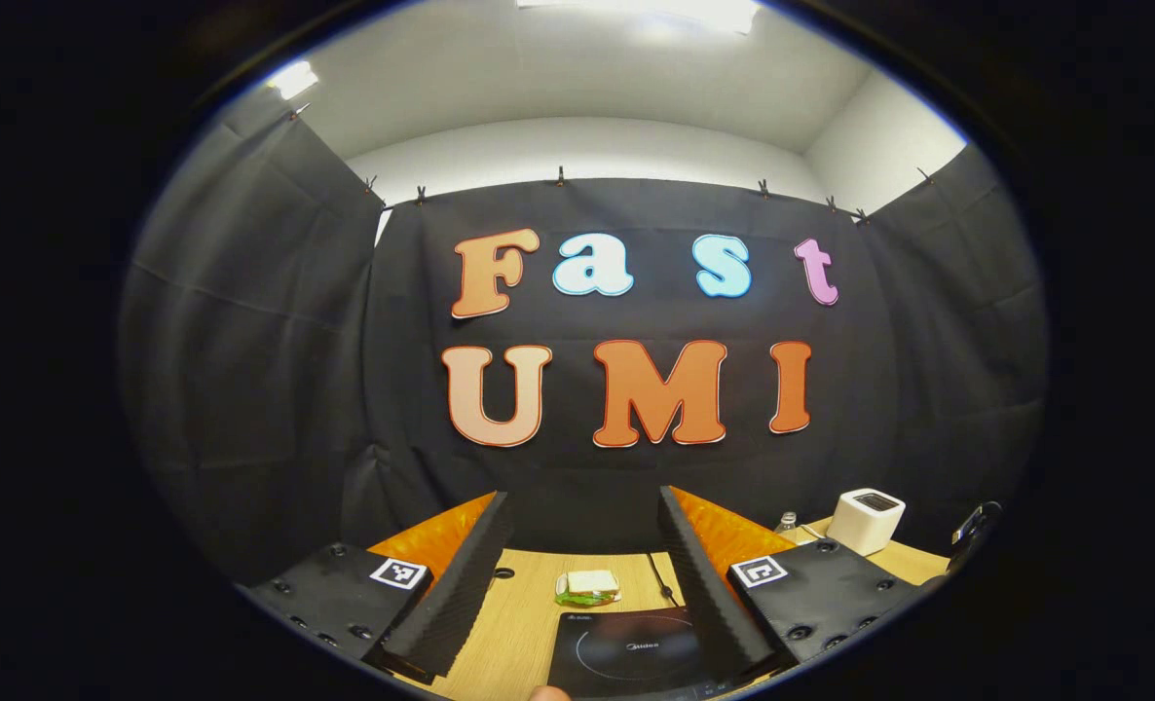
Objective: First push the handle of the pot to place it horizontally, then grasp the pot with both hands and set it on the induction cooktop.
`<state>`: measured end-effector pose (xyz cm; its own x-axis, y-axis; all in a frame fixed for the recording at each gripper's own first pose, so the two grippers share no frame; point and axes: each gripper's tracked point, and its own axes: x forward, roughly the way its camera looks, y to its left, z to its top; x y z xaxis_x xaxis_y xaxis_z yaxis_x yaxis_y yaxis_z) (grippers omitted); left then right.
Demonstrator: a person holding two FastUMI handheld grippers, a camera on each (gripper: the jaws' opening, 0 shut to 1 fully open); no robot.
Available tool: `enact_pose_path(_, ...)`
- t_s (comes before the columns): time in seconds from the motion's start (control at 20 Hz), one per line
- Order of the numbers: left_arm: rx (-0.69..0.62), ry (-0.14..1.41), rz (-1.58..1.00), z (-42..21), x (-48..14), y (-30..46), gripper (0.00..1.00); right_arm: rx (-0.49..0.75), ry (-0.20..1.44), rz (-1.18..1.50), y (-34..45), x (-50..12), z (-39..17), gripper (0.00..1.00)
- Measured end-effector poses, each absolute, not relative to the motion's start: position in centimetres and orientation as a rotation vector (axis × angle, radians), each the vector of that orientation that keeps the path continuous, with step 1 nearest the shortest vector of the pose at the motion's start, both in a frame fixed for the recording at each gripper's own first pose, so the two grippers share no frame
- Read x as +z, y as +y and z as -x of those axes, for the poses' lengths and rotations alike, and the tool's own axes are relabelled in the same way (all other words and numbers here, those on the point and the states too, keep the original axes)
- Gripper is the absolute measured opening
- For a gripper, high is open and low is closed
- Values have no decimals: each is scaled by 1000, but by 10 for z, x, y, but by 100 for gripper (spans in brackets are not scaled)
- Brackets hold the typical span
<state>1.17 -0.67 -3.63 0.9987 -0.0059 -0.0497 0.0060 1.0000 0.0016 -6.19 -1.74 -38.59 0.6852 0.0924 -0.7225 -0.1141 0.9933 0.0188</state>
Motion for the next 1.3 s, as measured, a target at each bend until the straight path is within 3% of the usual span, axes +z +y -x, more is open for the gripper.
enact_pose_path(1.3,11,72,-21,-27,-47,-21,97,30,771,5,-71,-388,-3,0)
